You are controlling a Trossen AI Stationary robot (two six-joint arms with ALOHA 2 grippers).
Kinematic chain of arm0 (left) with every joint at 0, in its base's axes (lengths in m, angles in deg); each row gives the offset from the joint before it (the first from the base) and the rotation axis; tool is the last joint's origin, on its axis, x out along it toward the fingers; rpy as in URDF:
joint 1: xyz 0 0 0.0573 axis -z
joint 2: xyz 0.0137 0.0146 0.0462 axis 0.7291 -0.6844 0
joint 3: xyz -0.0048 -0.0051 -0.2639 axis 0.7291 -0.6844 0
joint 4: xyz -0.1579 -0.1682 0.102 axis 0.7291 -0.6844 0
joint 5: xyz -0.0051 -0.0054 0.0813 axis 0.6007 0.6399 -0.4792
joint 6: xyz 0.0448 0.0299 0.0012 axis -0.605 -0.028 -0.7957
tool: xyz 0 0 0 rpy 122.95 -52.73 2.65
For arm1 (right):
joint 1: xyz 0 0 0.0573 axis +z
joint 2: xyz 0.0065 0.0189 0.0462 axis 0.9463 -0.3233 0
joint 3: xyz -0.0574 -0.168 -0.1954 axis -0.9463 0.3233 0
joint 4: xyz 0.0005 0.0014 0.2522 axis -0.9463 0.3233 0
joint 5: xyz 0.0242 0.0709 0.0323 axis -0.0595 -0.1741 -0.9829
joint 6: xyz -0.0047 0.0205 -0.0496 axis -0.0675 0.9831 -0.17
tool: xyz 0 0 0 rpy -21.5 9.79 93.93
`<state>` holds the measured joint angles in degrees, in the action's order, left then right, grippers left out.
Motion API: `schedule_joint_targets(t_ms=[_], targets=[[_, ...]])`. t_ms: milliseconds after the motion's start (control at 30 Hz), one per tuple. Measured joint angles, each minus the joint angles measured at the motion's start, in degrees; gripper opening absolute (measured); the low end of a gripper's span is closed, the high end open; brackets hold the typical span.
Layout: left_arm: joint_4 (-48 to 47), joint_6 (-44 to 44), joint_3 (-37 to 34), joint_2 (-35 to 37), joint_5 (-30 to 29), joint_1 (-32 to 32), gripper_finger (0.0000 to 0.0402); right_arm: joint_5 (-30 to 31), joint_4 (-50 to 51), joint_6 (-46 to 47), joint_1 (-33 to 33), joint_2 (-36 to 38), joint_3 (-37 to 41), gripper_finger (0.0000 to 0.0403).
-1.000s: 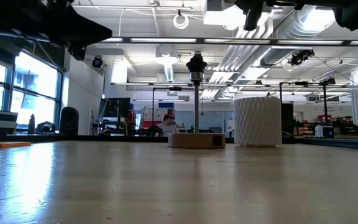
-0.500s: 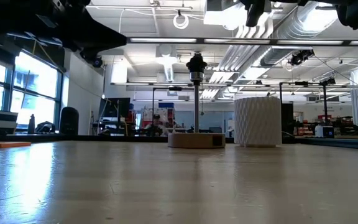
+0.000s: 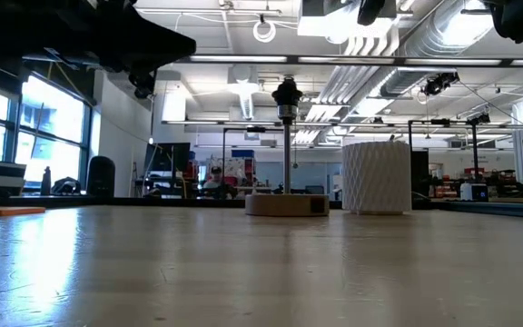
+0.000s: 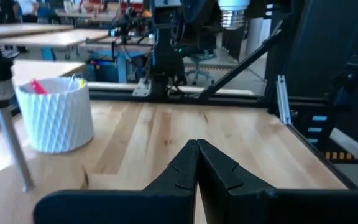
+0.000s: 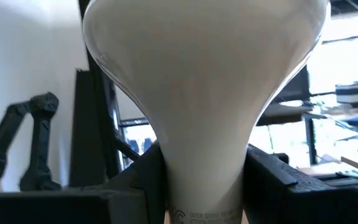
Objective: Screw lightbulb
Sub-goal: Insert the white lightbulb into the brown lamp
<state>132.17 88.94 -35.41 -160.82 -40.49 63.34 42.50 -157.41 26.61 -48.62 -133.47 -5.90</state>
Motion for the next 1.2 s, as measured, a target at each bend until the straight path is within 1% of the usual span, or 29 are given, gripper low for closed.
schedule_joint_targets(t_ms=[133, 233, 300, 467, 533, 600, 667, 767, 967, 1067, 1200], targets=[[8.8, -2.9, 0.0, -5.4, 0.0, 0.0, 0.0013, -1.5, -1.4, 0.0, -0.7, 0.0, 0.0, 0.0147], [15.5, -5.9, 0.8, -9.4, 0.7, 0.0, 0.0041, -1.6, -2.6, -0.2, -1.0, 0.0, 0.0, 0.0147], [18.3, -7.6, 2.2, -12.0, 1.4, 0.0, 0.0065, -2.6, -4.1, -1.1, -1.3, 0.0, 0.0, 0.0147], [19.8, -9.4, 8.8, -18.7, 2.2, -0.3, 0.0128, -5.3, -4.8, -2.1, -2.6, -0.1, -1.8, 0.0147], [19.7, -9.4, 11.9, -21.2, 4.6, -0.9, 0.0148, -6.6, -4.7, -3.2, -3.0, -0.5, -3.3, 0.0147], [20.3, -9.4, 15.1, -23.4, 7.4, -1.4, 0.0164, -6.9, -3.9, -4.7, -3.1, -1.1, -4.5, 0.0147], [21.9, -9.4, 17.8, -25.3, 8.8, -1.8, 0.0175, -6.9, -2.9, -6.1, -3.0, -1.4, -5.4, 0.0147], [23.4, -9.9, 21.0, -27.2, 9.0, -2.3, 0.0184, -6.9, -1.5, -7.1, -3.0, -1.4, -6.1, 0.0147], [23.4, -12.3, 26.8, -30.0, 8.3, -2.3, 0.0186, -5.7, -1.0, -7.6, -3.0, -1.4, -6.1, 0.0147], [23.2, -12.1, 28.8, -30.9, 6.2, -2.3, 0.0186, -5.7, -0.9, -7.7, -3.0, -1.7, -6.1, 0.0147], [23.2, -11.9, 29.9, -31.0, 5.7, -2.4, 0.0186, -5.0, -0.4, -7.6, -3.0, -2.2, -6.1, 0.0147]])
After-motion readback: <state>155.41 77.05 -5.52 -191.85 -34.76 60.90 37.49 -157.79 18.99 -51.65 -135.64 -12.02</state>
